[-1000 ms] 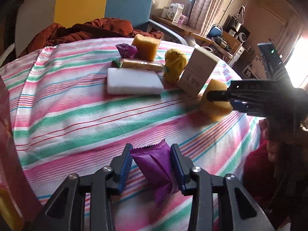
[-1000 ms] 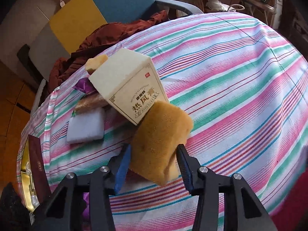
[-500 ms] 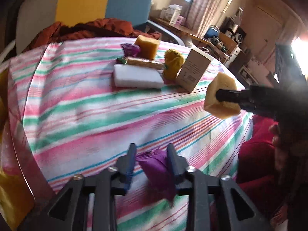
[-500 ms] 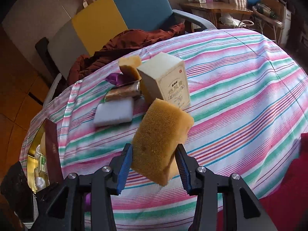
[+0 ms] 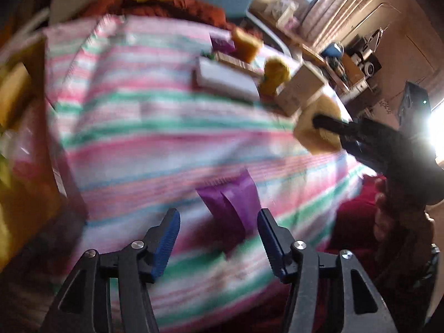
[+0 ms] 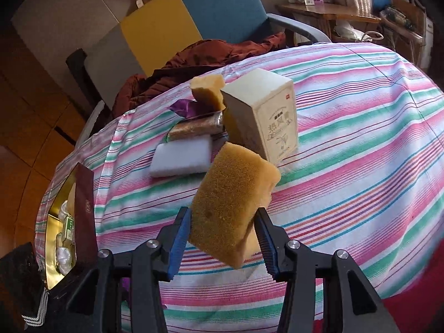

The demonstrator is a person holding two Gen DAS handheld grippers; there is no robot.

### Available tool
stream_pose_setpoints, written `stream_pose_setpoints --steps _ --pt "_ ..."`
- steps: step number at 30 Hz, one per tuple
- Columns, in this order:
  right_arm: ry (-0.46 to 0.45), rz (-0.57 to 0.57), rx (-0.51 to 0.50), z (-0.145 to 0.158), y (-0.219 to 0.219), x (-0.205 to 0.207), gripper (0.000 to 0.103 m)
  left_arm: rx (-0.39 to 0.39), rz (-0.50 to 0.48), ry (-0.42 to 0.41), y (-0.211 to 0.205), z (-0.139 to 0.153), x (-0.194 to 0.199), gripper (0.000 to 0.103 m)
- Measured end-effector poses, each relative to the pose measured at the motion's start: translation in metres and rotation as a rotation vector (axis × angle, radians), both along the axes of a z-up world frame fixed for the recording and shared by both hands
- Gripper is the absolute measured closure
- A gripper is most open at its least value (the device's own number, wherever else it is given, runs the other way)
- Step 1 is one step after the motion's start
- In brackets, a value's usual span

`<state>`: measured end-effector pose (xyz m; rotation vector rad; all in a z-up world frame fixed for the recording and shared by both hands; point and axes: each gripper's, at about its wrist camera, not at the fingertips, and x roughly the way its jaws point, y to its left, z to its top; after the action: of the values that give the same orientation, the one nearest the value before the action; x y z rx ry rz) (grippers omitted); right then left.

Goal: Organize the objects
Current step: 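Carry the purple packet in the left gripper while the right gripper carries the yellow sponge to the tray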

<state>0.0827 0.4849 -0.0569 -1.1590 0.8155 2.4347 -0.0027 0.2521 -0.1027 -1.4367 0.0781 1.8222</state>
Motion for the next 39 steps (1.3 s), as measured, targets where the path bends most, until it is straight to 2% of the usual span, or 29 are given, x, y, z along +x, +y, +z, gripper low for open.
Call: stream_pose_setpoints --steps 2,6,10,11,12,13,16,18,24,31,35,39 --pt "0.008 0.009 -0.001 0.001 -0.001 -0.001 0.054 -0.041 -0.015 0.031 0.011 -0.001 0.003 0.046" --pt "0.025 0.019 0.003 0.003 -0.003 0.0 0.053 -0.066 -0.046 0.058 0.035 -0.003 0.009 0.046" --pt "0.025 0.034 0.011 0.004 -0.006 -0.002 0.053 -0.124 -0.07 0.158 0.054 -0.005 0.016 0.046" --pt "0.025 0.039 0.013 0.004 -0.007 -0.003 0.053 -0.126 -0.078 0.174 0.056 -0.005 0.017 0.048" --pt "0.023 0.045 0.014 0.003 -0.008 -0.003 0.053 -0.135 -0.087 0.198 0.055 -0.005 0.017 0.059" --pt "0.017 0.051 0.014 0.003 -0.008 -0.004 0.053 -0.141 -0.101 0.221 0.055 -0.006 0.019 0.06" --pt "0.01 0.067 0.022 0.002 -0.011 -0.007 0.054 -0.136 -0.142 0.278 0.05 -0.005 0.023 0.065" --pt "0.011 0.071 0.023 0.001 -0.012 -0.007 0.054 -0.133 -0.149 0.285 0.047 -0.002 0.023 0.066" --pt "0.022 0.105 0.029 0.003 -0.018 -0.008 0.055 -0.024 -0.137 0.355 0.02 0.036 0.029 0.066" --pt "0.043 0.215 0.076 0.021 -0.051 -0.025 0.055 0.088 0.018 0.394 -0.045 0.088 0.008 0.066" --pt "0.085 0.33 0.113 0.044 -0.088 -0.054 0.055 0.113 0.144 0.416 -0.092 0.107 -0.015 0.066" --pt "0.111 0.487 0.139 0.06 -0.138 -0.089 0.055 0.097 0.292 0.447 -0.145 0.117 -0.045 0.066"
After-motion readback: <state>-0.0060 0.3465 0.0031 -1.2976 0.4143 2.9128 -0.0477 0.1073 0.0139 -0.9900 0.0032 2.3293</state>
